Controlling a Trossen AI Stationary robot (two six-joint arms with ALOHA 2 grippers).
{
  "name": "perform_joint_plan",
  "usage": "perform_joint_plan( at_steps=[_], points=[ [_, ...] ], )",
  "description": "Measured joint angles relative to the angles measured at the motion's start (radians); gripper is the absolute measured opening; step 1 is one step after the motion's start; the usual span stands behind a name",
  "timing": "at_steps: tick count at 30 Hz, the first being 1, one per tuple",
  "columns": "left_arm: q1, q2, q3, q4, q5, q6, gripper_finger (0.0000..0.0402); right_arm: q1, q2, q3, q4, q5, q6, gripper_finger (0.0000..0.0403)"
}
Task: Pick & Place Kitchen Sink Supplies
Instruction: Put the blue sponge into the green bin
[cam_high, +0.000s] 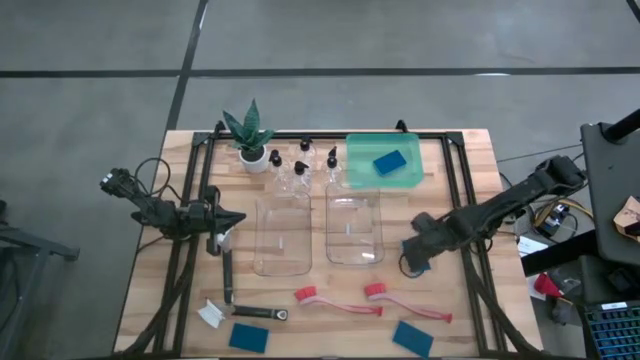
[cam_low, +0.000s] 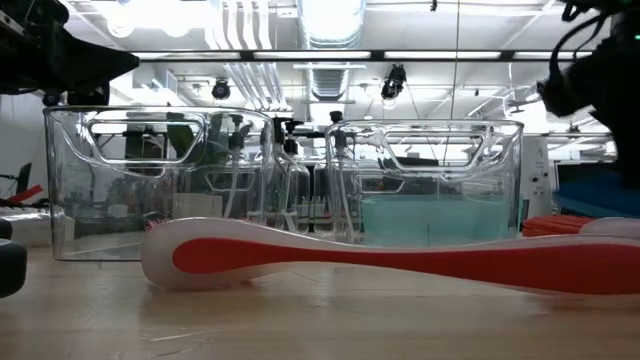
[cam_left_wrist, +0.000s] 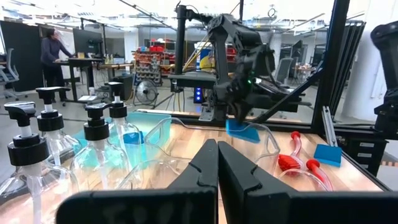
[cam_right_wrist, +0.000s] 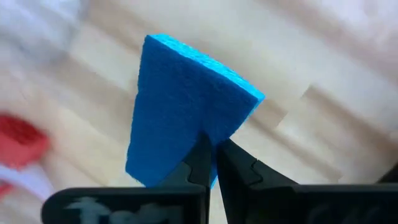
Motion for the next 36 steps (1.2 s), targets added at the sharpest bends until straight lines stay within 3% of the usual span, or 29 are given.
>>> perform_joint_plan(
  at_steps=[7,11,22,30,36],
  points=[
    [0.0,0.0,0.0,-0.002,0.0,0.0,0.0003,-0.095,-0.147,0.0,-0.019,0.24,-0.07,0.0012],
    [0.0,0.0,0.0,-0.004,0.0,0.0,0.0003,-0.18,-0.191,0.001,0.009,0.317,-0.156,0.0012],
    [0.0,0.0,0.0,-0.004,0.0,0.0,0.0003,-0.542,-0.212,0.002,0.292,0.294,-0.542,0.0012],
    [0.0,0.0,0.0,-0.004,0.0,0.0,0.0003,-0.849,-0.21,0.002,0.383,0.186,-0.706,0.0013],
    [0.0,0.0,0.0,-0.004,0.0,0.0,0.0003,-1.013,-0.167,0.002,0.461,0.141,-0.768,0.0013]
  ],
)
